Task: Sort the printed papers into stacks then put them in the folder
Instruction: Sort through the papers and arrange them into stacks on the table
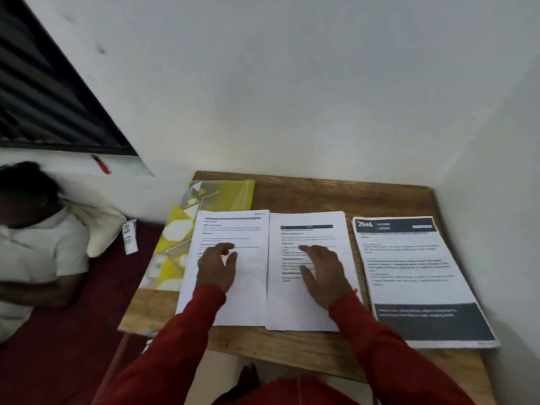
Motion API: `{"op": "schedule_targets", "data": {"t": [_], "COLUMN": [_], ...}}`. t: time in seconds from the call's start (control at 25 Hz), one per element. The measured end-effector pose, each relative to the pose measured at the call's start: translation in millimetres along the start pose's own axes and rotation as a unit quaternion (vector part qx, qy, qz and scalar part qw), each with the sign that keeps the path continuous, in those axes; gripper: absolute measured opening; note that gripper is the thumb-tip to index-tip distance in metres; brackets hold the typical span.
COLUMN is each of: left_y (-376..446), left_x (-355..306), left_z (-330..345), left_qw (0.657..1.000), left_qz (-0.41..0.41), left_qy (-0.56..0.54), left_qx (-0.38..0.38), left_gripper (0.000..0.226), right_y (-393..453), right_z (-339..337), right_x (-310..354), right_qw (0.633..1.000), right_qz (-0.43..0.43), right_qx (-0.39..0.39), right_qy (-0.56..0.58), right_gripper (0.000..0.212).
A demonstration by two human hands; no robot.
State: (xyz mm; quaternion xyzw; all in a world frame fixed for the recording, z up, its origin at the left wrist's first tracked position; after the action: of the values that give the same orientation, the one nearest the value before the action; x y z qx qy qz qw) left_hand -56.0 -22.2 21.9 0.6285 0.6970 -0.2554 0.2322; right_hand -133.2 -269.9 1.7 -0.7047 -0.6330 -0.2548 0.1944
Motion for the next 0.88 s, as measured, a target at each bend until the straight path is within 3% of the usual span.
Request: {"op": "schedule_targets", "data": {"t": [0.08,0.2,0.48,0.68,0.88], "left_y": [11,19,56,81,68], "left_x": [43,83,99,107,87], "left_z": [-19,-35,-36,-34,-31], "left_qw": [0.993,0.983,0.976,0.963,0.979], "left_qz": [-0.086,-0.165,-0.157,-0.190,-0.071], "left_qy": [0.074,0.086,0.099,-0.054,-0.060], "left_qx": [-0.041,0.010,0.117,0.182,0.180], "left_gripper": [0.036,0.051,0.062,0.050,0.035], "right_y": [8,15,16,17,10], "right_z": [32,57,86,89,95], "right_x": [28,45,68,58,58], "right_qw": [0.998,0.994,0.986,0.989,0.991], "right_qz": [-0.011,-0.007,-0.013,-0.013,-0.022], "right_qx": [0.057,0.096,0.072,0.063,0.014], "right_qy": [-0.029,-0.044,-0.150,-0.137,-0.130], "right_gripper": [0.055,0.052,0.056,0.061,0.052]}}
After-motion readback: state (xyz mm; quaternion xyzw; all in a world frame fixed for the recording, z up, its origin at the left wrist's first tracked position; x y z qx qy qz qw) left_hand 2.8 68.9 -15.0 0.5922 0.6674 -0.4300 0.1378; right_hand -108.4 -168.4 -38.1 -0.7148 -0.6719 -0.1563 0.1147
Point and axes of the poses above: each hand's wrist, its own y-axis towards the middle knuckle, its own z-axis out of the palm, x = y × z, the point moved 2 cm from there along y, towards the middle knuckle, and after that the axes turned 1 degree about x, right-handed, at the moved point
